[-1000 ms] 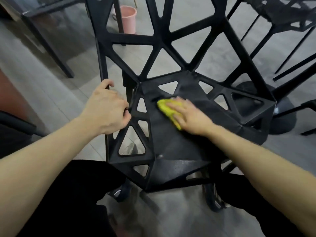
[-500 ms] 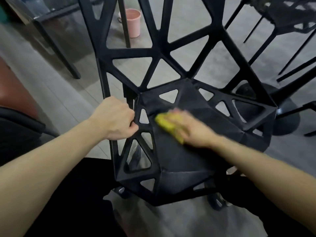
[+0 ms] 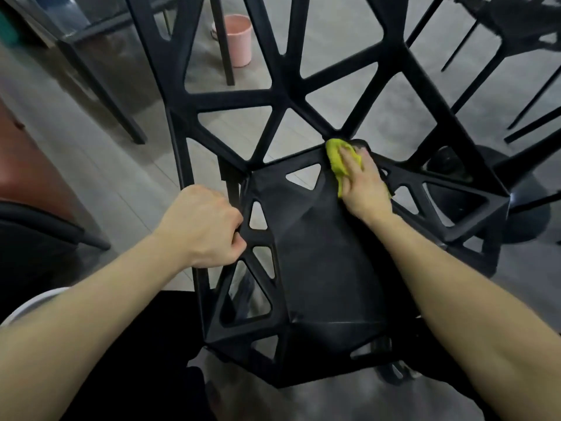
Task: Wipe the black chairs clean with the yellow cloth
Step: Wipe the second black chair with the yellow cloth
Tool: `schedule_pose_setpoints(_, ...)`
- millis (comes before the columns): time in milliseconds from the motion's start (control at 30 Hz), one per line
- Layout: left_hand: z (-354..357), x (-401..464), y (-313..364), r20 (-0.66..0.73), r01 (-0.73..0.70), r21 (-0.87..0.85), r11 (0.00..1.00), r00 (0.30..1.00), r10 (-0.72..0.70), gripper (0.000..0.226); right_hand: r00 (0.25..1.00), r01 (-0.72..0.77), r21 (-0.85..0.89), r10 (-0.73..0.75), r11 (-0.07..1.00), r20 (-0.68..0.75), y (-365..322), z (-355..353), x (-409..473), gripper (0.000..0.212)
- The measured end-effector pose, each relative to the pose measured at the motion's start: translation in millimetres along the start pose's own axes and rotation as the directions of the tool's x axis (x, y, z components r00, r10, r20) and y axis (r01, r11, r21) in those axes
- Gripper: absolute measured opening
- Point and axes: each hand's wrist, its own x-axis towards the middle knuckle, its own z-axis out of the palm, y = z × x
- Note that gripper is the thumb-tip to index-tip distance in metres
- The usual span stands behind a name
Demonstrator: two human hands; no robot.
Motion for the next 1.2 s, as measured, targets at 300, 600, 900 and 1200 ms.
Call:
schedule_pose_setpoints(300, 1, -1, 1, -0.011, 0.003, 0.01, 1.0, 1.0, -0.003, 0.037, 0.853, 0.463, 0.12, -0.478, 0.878, 0.211, -57, 33, -10, 0.079)
schedule_pose_setpoints(600, -5, 3, 1, 0.004, 0.008, 0.032, 0.999, 1.0, -0.008, 0.035, 0.97, 0.208, 0.215, -0.23, 0.954, 0.083, -105, 50, -43, 0.065)
schedule_pose_setpoints(900, -7, 4, 2, 0.006, 0.017, 0.069, 0.997, 1.0, -0.017, 0.034, 0.995, -0.027, -0.01, 0.027, 1.0, 0.096, 22, -30, -17, 0.069)
schedule_pose_setpoints(1200, -7, 3, 4, 0.003, 0.011, 0.091, 0.996, 1.0, -0.011, 0.033, 0.824, 0.46, 0.226, -0.508, 0.859, 0.252, -59, -34, -131, 0.049)
